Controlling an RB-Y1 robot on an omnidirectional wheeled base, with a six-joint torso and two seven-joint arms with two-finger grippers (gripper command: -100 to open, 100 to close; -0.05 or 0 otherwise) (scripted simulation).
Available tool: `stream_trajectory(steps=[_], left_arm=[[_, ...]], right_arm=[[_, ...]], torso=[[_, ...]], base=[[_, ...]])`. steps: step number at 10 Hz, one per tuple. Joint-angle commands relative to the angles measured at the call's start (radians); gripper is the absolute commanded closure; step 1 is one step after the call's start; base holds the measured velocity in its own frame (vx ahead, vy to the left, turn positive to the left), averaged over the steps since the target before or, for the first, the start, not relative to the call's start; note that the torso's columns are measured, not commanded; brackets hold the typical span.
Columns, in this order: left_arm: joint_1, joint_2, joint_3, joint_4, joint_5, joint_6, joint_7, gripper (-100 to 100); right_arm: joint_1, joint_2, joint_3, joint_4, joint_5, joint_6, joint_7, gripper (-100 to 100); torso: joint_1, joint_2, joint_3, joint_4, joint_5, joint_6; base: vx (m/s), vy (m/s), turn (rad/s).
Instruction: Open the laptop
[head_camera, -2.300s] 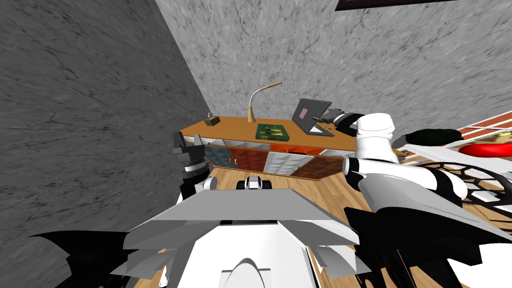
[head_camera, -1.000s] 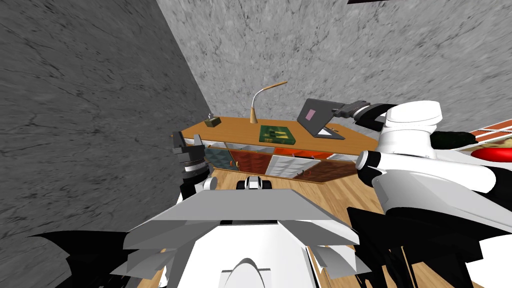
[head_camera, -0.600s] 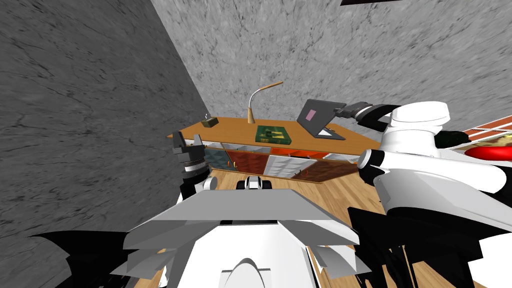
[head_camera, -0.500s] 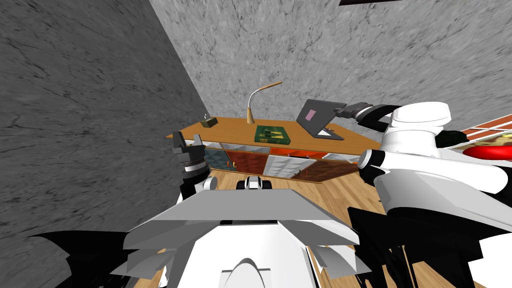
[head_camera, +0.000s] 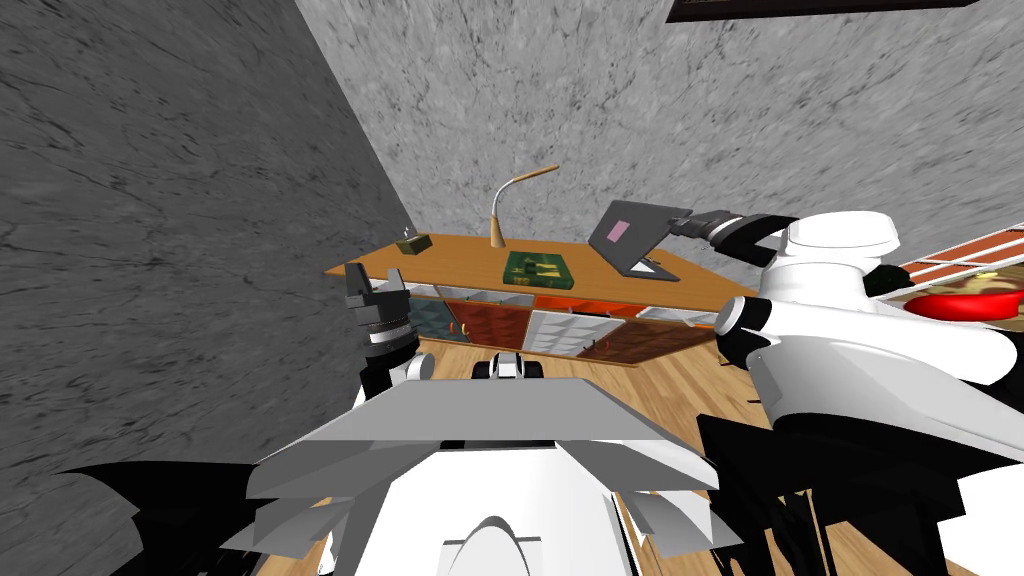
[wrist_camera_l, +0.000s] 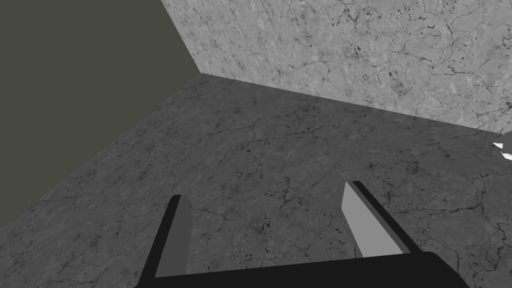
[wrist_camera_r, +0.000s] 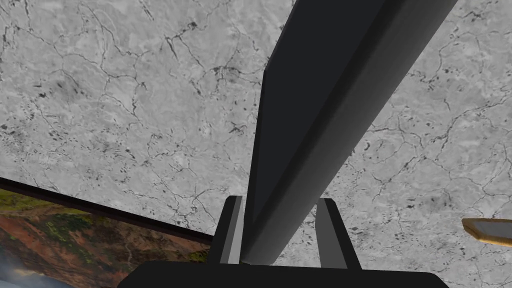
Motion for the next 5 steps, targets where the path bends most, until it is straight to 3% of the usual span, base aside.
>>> stream_trajectory(steps=[1, 4, 5], left_arm=[[0.0, 0.0, 0.0, 0.0, 0.0, 0.0, 0.0, 0], [0.0, 0.0, 0.0, 0.0, 0.0, 0.0, 0.0, 0], [0.0, 0.0, 0.0, 0.0, 0.0, 0.0, 0.0, 0]], right_arm=[[0.019, 0.011, 0.002, 0.004, -0.024, 0.009, -0.046, 100], [0.022, 0.016, 0.002, 0.017, -0.041, 0.011, -0.062, 100], [0.026, 0.026, 0.002, 0.044, -0.075, 0.014, -0.095, 100]], torso=[[0.001, -0.001, -0.001, -0.001, 0.0, 0.0], [0.001, -0.002, -0.001, -0.002, -0.001, 0.0], [0.003, -0.002, -0.001, -0.003, -0.001, -0.001]], base=[[0.003, -0.05, -0.01], [-0.003, -0.044, -0.008], [-0.006, -0.075, -0.025]])
